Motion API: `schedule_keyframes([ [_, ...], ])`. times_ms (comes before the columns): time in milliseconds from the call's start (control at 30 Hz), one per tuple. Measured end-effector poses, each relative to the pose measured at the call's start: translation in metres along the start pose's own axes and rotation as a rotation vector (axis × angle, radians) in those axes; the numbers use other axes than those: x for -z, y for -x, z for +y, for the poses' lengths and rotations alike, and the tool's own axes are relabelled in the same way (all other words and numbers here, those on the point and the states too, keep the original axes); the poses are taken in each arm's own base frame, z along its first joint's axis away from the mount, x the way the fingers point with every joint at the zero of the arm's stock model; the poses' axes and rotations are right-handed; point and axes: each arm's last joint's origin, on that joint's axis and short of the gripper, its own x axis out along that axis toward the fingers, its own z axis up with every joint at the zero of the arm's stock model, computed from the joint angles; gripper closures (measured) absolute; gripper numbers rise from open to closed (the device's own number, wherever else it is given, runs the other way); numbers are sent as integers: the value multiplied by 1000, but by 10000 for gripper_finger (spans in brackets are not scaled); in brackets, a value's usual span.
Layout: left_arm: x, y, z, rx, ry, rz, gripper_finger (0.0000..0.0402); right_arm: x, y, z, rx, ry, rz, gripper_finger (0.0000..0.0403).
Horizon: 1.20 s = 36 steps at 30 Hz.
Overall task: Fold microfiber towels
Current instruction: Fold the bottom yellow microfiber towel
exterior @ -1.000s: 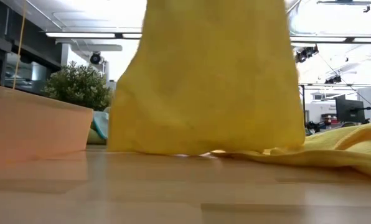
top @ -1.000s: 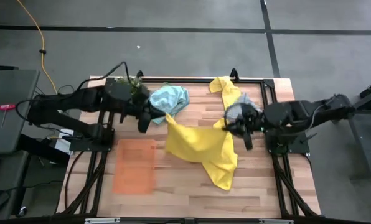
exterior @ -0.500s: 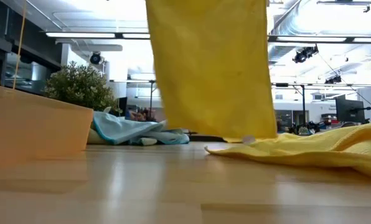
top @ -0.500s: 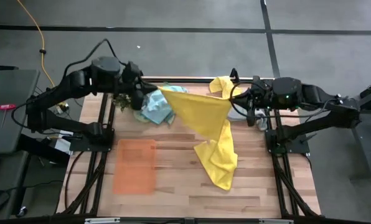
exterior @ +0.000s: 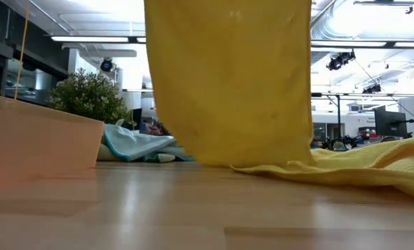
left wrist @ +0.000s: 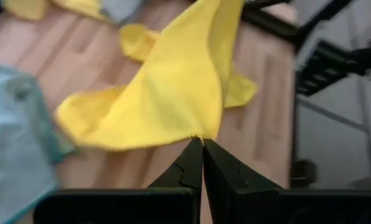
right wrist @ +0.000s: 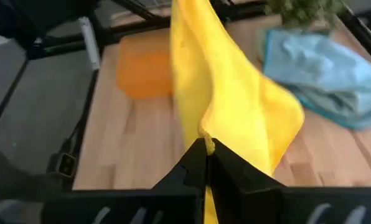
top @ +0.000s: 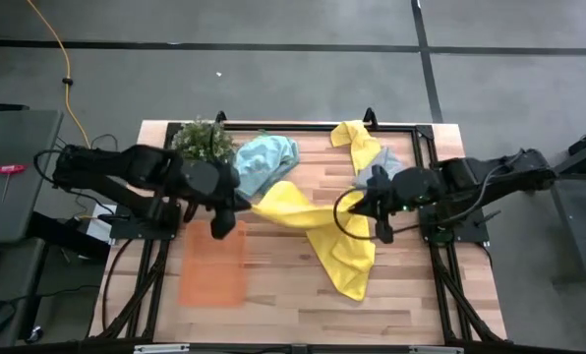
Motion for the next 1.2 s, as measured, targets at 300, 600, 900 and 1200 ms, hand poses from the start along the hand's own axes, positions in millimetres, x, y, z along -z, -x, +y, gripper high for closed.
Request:
schedule_keyframes([
  [300,-39,19,48,-218,-43,-156,401,-33,29,-43,214,74,-74,403],
  [600,-75,51,111,-425,-118,-246,401,-70,77,-83,446,196,-165,403],
  [900,-73,76,91,-352,-176,-272,401,-74,86,-74,403,176,-107,403],
  [1200,-13,2,40,-155,-82,40,401,-4,5,-39,217,41,208,403],
])
